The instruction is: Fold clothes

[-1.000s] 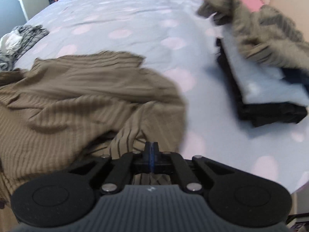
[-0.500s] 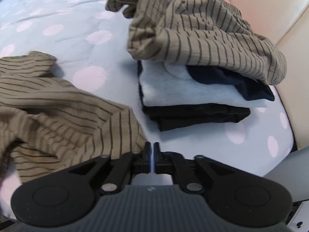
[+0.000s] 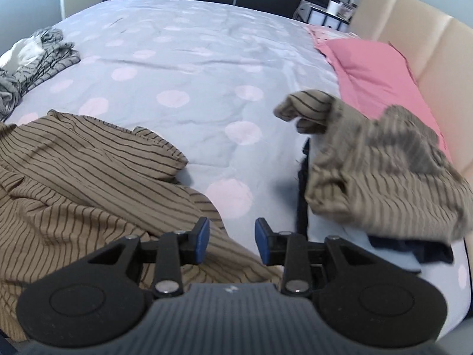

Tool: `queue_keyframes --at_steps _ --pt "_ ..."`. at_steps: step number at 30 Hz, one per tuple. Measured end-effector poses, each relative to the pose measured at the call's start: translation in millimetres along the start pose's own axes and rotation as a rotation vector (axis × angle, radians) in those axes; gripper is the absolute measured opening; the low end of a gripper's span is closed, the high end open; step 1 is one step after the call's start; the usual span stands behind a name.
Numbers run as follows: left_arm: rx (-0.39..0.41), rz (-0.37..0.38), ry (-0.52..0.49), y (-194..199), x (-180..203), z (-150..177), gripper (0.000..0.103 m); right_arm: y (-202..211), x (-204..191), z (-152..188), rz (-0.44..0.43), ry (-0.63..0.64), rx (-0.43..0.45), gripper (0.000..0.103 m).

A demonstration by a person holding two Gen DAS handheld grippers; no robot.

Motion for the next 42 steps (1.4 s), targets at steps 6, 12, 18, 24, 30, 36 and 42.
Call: queue_keyframes --at_steps 6,12,18,24,30,36,42 --pt "-0.122 0.076 -0.07 -4 1 26 0.046 -44 -13 -12 -0.065 -0.013 -0.021 0.037" --pt "-0.197 0.18 -0.123 17 0 48 0.046 -72 -31 -15 -0.102 0.0 -0.038 0.038" --pt "-0.129 0.204 -0.151 40 -5 38 0.05 -77 -35 -20 -0.111 0.0 -0.027 0.04" --pt "-0.024 0.256 -0.324 -1 51 9 0.051 -81 -29 -24 -0.115 -0.011 -0.015 0.038" --pt "0.056 0.327 -0.541 -69 131 -10 0.051 -86 -23 -23 -0.149 0.019 0.008 0.038" --pt "0.042 0.394 -0.665 -129 176 -9 0.051 -97 -26 -21 -0.216 0.1 -0.002 0.038" --pt "-0.024 0.438 -0.693 -161 184 2 0.051 -125 -35 -13 -0.296 0.153 -0.08 0.038"
Point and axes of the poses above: each gripper's, at about its wrist camera, not at the fingertips, and y roughly against the way its jaws point, x to its right, z to its underside, the point moved 9 cm from there along -y, roughly the way its jaws point, and after that the axes turned 5 degrees about -y, right-handed, at the moved point
